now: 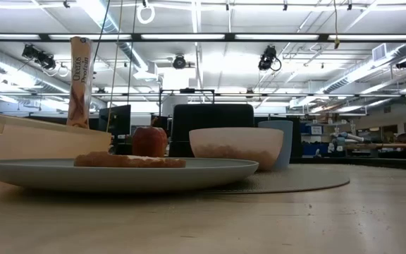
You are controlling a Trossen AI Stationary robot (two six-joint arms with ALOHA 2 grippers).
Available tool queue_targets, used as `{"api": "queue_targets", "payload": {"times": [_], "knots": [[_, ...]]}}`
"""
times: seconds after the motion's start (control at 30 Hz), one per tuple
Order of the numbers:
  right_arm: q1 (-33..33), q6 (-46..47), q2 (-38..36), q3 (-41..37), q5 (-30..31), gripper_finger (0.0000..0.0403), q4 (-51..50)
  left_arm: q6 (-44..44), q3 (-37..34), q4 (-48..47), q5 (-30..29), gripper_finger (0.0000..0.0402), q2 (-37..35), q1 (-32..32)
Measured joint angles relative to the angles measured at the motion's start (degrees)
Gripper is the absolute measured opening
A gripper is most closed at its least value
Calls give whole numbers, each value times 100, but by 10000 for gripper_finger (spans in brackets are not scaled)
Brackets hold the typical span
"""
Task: Arrange a breakfast setting
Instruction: Remove the black spoon from the blue glass and place it on the middle right of the gray placemat
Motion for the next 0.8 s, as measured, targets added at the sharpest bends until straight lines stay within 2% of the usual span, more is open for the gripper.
{"api": "queue_targets", "payload": {"times": [0.17, 0.8], "knots": [[-65, -93, 0, 0, -225, 257, -2, 7, 0, 0, 0, 298, 0, 0], [-97, -307, 233, 0, -374, 265, 3, 7, 0, -2, 4, 298, 0, 0]]}}
